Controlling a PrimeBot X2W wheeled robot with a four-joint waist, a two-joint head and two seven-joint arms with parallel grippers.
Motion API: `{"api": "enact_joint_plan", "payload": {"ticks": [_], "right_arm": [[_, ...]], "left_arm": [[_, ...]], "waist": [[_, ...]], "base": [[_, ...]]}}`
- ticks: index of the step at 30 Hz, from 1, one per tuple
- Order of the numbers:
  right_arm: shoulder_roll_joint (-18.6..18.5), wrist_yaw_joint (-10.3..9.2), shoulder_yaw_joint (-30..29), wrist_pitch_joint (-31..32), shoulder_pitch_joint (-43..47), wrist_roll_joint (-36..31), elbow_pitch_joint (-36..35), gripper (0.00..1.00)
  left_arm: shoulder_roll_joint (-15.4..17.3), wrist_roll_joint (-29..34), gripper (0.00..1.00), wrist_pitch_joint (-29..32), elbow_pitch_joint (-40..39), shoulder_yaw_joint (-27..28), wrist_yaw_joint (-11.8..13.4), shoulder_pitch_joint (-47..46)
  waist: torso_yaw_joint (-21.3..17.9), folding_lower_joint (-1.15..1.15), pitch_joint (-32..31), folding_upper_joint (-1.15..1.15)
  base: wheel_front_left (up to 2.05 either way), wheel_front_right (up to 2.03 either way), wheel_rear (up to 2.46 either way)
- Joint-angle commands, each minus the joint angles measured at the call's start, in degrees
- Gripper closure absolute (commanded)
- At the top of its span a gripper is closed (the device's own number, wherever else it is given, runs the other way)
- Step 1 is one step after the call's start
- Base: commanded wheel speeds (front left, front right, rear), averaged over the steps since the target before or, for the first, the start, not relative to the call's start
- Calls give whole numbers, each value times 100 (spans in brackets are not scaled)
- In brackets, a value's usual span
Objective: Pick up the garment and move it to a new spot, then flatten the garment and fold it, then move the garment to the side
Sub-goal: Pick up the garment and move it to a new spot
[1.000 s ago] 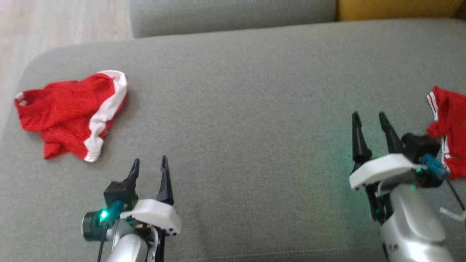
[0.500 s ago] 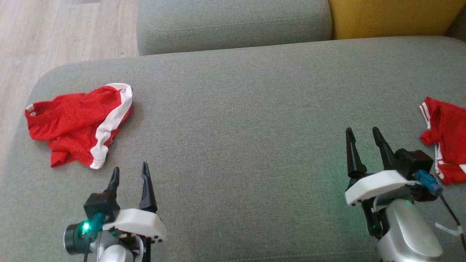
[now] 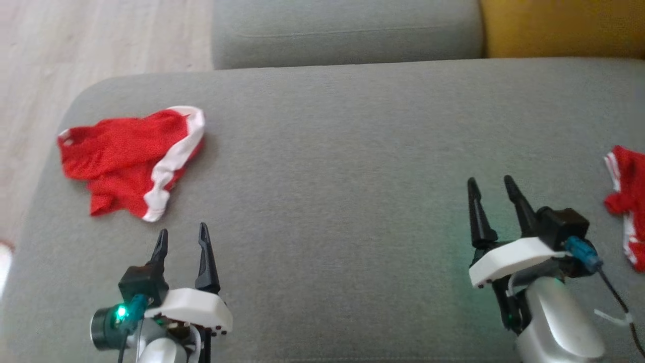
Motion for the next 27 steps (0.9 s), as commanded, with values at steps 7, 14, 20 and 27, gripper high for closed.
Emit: {"api": "enact_joint_plan", "payload": {"ticks": [7,14,20,27], "right_arm": [[44,37,416,-62,24,28,-270,0],[44,37,549,-62,151,-31,-277,0],[44,37,749,-62,143,1,-251,0],[44,37,1019,-62,77,34,-239,0]], "left_arm": [[26,97,0,-71,-197,285,40,-219],[26,88,0,-71,-186,451,43,-54],[26,153,0,-71,-219,677,-16,126],[26,108,0,-71,-242,877,-53,207]], "waist": [[1182,0,119,0],[2228,0,50,0],[2695,0,41,0],[2620,0,68,0]], "base": [[0,0,0],[0,0,0],[0,0,0],[0,0,0]]}}
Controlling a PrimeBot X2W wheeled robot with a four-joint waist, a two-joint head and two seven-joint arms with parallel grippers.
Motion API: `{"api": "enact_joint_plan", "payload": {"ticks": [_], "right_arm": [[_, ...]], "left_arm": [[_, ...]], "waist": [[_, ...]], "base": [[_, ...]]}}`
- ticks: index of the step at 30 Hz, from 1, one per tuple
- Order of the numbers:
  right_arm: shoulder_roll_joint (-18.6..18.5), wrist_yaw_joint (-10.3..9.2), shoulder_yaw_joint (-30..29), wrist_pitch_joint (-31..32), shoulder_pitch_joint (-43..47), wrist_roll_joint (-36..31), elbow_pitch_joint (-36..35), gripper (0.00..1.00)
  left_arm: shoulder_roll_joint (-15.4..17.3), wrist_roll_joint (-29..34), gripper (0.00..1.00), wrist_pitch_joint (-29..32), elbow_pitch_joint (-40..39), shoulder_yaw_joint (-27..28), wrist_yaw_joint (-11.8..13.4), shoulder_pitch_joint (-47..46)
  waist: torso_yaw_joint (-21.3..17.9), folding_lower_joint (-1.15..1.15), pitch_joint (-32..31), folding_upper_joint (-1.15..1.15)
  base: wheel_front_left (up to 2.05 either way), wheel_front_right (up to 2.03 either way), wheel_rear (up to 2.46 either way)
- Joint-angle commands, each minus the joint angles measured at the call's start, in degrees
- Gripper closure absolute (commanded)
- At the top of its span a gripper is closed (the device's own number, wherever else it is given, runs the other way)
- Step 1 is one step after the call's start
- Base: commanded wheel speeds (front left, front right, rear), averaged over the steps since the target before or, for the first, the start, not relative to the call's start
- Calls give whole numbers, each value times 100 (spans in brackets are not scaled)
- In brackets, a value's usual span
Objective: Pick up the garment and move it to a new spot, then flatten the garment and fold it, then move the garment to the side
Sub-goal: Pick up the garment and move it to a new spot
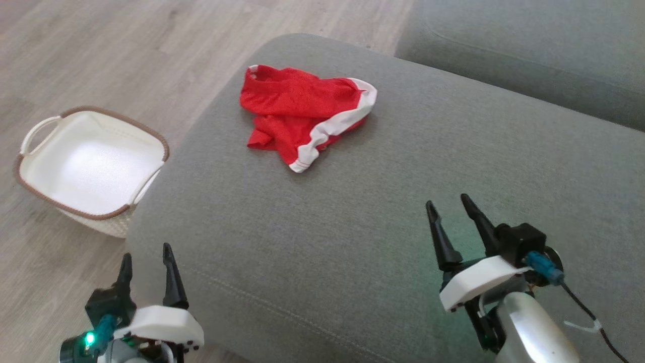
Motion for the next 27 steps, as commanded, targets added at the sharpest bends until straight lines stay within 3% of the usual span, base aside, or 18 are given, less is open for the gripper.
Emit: {"api": "enact_joint_plan", "payload": {"ticks": [1,8,13,20,27], "right_arm": [[23,37,182,-62,-167,-63,-167,0],[-20,37,377,-62,-327,-341,-267,0],[-270,37,593,-60,-516,-380,-533,0],[-717,37,807,64,-828,-279,-1023,0],[-938,37,831,144,-993,-197,-1398,0]], "left_arm": [[19,0,0,-71,-205,208,-16,-197],[19,-90,0,-71,-41,257,-182,-722],[19,-210,0,-71,329,344,-334,-1456],[96,-85,0,-71,1311,652,-836,-2729],[253,-83,0,-71,2341,905,-1092,-3641]], "waist": [[-122,0,62,0],[-626,0,510,0],[-996,0,1040,0],[-1495,0,1703,0],[-1882,0,2028,0]], "base": [[0,0,0],[0,0,0],[0,0,0],[0,0,0],[0,0,0]]}}
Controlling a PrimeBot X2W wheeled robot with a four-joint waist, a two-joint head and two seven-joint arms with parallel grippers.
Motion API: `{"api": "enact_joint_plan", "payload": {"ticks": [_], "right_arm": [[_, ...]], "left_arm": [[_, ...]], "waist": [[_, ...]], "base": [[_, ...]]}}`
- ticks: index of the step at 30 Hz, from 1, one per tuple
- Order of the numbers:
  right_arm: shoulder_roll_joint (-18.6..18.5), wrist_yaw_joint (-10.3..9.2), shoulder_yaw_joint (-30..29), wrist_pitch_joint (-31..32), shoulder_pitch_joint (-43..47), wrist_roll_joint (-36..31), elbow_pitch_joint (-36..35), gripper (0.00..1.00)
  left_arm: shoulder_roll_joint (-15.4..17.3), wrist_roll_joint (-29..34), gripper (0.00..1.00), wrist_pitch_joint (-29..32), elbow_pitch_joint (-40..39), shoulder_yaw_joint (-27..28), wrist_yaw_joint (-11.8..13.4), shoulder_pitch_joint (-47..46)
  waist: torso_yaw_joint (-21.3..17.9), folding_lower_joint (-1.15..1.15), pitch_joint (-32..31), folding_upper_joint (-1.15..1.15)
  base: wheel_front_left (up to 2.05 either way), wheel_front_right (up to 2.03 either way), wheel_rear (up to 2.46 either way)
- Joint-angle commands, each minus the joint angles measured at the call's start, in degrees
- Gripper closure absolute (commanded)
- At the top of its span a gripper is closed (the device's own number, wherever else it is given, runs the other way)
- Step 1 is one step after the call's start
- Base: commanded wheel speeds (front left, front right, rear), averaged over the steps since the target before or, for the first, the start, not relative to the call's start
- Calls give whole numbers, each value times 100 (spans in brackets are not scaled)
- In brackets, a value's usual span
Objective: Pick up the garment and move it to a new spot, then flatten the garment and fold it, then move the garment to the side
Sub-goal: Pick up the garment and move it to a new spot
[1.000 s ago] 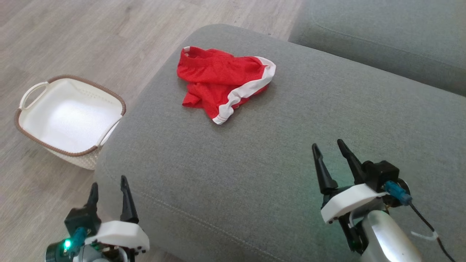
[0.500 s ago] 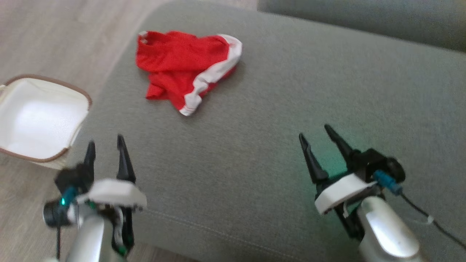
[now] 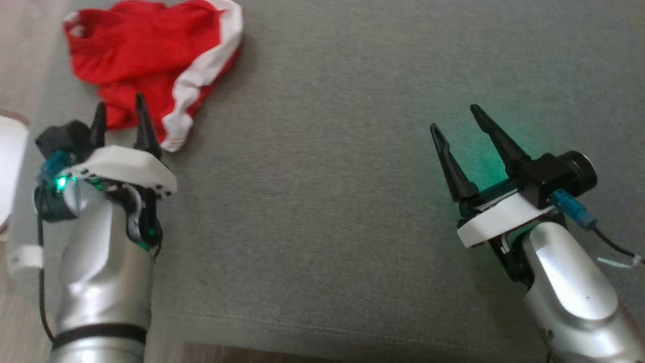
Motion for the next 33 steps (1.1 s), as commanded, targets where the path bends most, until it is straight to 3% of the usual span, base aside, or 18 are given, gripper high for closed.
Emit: {"api": "enact_joint_plan", "payload": {"ticks": [1,8,9,10,16,23,29,33], "right_arm": [[-16,37,93,-3,-75,39,-210,0],[-52,37,-35,-1,-101,111,-336,0],[-45,37,-67,-8,-102,121,-328,0],[-32,37,-93,-17,-100,132,-316,0],[103,37,-208,-96,-49,182,-120,0],[461,37,-287,-190,4,250,242,0],[686,37,-297,-219,23,316,538,0],[794,37,-299,-222,-18,347,541,0]], "left_arm": [[243,-4,0,-70,-55,185,-1,-137],[461,2,0,120,1591,204,109,-708],[473,2,23,116,1726,188,94,-764],[494,10,98,96,1826,173,86,-809],[636,148,100,-46,1851,29,41,-1048],[742,461,100,-68,992,-281,-121,-1302],[461,576,100,-69,278,-572,-326,-1430],[217,631,100,-69,38,-838,-408,-1458]], "waist": [[-223,0,198,0],[-514,0,335,0],[-540,0,337,0],[-564,0,329,0],[-661,0,82,0],[-878,0,-430,0],[-1338,0,-748,0],[-1856,0,-819,0]], "base": [[0,0,0],[0,0,0],[0,0,0],[0,0,0],[0,0,0],[0,0,0],[0,0,0],[0,0,0]]}}
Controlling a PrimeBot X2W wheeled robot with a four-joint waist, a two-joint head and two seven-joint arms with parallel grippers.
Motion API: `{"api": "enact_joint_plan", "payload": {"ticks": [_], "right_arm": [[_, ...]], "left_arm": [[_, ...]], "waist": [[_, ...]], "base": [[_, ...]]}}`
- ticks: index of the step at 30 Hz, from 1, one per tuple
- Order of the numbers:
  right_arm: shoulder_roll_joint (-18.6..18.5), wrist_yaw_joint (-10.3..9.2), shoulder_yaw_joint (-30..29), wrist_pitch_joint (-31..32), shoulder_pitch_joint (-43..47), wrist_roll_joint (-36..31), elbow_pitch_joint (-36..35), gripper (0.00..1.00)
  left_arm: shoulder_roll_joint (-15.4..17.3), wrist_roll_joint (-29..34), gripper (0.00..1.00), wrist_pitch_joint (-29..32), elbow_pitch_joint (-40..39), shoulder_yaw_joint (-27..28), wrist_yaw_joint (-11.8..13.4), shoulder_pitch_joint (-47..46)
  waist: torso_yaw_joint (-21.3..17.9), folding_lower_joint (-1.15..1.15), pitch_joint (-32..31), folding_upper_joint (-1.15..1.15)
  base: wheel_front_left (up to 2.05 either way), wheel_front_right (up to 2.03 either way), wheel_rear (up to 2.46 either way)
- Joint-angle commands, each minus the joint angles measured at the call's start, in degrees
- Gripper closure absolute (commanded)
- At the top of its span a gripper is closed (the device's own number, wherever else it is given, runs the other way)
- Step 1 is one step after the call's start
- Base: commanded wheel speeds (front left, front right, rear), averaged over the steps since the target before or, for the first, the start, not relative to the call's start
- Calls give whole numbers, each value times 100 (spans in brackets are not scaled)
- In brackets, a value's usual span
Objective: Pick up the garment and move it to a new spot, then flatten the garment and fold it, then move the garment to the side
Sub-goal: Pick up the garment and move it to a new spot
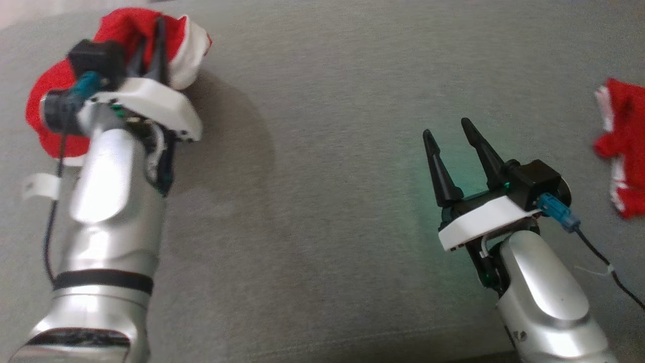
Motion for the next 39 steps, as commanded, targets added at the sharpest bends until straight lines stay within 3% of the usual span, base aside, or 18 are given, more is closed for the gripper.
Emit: {"api": "enact_joint_plan", "payload": {"ticks": [1,7,10,12,18,22,25,26,29,39], "right_arm": [[110,37,90,-78,-38,38,-183,0],[181,37,100,-79,-108,68,-215,0],[204,37,58,-79,-132,100,-204,0],[216,37,1,-79,-118,117,-193,0],[227,37,-171,-79,36,77,-227,0],[169,37,-292,-79,121,18,-259,0],[141,37,-334,-79,175,-8,-263,0],[138,37,-339,-79,197,-19,-258,0],[140,37,-320,-79,243,-36,-217,0],[202,37,-288,-80,421,-64,-29,0]], "left_arm": [[72,56,100,-69,-291,-6,-21,-283],[-110,-162,100,-69,-517,-455,-123,-277],[-123,-789,100,-69,-841,-1117,-158,-209],[-124,-1290,100,-69,-1145,-1646,-33,-131],[-126,-2126,100,-70,-1437,-2564,613,261],[-123,-2089,100,-70,-940,-2602,716,586],[-34,-1958,100,-70,-671,-2332,796,882],[11,-1891,84,-70,-632,-2240,833,999],[134,-1714,0,-70,-631,-1907,952,1359],[148,-898,0,-70,-1762,-735,1362,2801]], "waist": [[-564,0,-119,0],[-1238,0,-47,0],[-1546,0,-6,0],[-1653,0,4,0],[-1541,0,49,0],[-1247,0,39,0],[-1021,0,-22,0],[-947,0,-48,0],[-768,0,-129,0],[-411,0,-608,0]], "base": [[0,0,0],[0,0,0],[0,0,0],[0,0,0],[0,0,0],[0,0,0],[0,0,0],[0,0,0],[0,0,0],[0,0,0]]}}
